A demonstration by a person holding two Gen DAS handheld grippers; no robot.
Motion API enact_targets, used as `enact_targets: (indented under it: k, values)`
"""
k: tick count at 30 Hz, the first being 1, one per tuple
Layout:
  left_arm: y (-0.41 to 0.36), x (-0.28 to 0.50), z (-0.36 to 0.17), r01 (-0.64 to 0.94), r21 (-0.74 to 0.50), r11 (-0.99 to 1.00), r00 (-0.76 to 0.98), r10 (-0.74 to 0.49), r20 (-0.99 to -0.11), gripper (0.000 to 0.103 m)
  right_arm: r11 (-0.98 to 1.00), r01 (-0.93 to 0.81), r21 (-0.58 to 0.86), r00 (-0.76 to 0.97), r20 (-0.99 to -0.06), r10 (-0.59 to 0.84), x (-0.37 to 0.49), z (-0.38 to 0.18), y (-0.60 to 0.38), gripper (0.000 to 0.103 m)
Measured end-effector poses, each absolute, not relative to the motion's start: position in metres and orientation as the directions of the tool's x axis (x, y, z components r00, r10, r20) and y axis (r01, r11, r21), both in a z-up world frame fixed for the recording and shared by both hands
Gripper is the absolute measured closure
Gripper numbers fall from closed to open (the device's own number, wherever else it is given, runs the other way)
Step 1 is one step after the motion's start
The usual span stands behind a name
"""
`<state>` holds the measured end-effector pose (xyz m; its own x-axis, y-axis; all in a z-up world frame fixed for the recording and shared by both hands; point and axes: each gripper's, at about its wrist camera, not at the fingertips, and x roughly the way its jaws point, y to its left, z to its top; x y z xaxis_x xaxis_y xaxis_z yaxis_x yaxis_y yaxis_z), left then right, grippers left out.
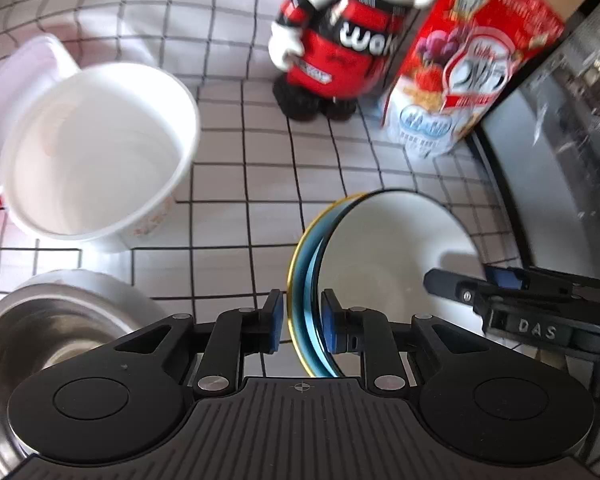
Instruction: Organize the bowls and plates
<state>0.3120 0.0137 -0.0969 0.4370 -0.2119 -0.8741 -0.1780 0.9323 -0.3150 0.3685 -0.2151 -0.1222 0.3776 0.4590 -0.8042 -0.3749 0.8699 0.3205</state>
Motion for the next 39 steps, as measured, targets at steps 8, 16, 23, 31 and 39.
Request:
enact_targets:
  k: [8, 16, 23, 31, 39]
  values:
    - [0.084, 0.265, -0.053, -0.311, -0.389, 0.867, 0.631, -0.118, -0.767, 0.079, 0.873, -0.449, 0.192, 0.503, -0.753, 0.424, 0.368, -0.082, -0.194, 0.043]
    - [0.187, 0.274, -0.064, -0.452, -0.324, 0.831, 0.598, 0.013, -0.801, 0.079, 0.890, -0.405, 0.209, 0.508, -0.758, 0.410, 0.372, -0.058, -0.138, 0.019]
    - [0.221, 0.320, -0.096, -0.387, -0.346, 0.855, 0.536, -0.096, -0.839, 0.079, 0.859, -0.431, 0.275, 0.431, -0.774, 0.464, 0.391, -0.050, -0.057, 0.021]
    - [0.224, 0.352, -0.139, -0.336, -0.322, 0.885, 0.451, -0.149, -0.880, 0.079, 0.912, -0.287, 0.292, 0.346, -0.857, 0.383, 0.427, -0.110, -0.001, 0.043]
    - [0.214, 0.353, -0.123, -0.273, -0.375, 0.886, 0.487, -0.209, -0.848, 0.079, 0.906, -0.279, 0.319, 0.343, -0.848, 0.404, 0.411, -0.109, -0.004, 0.074]
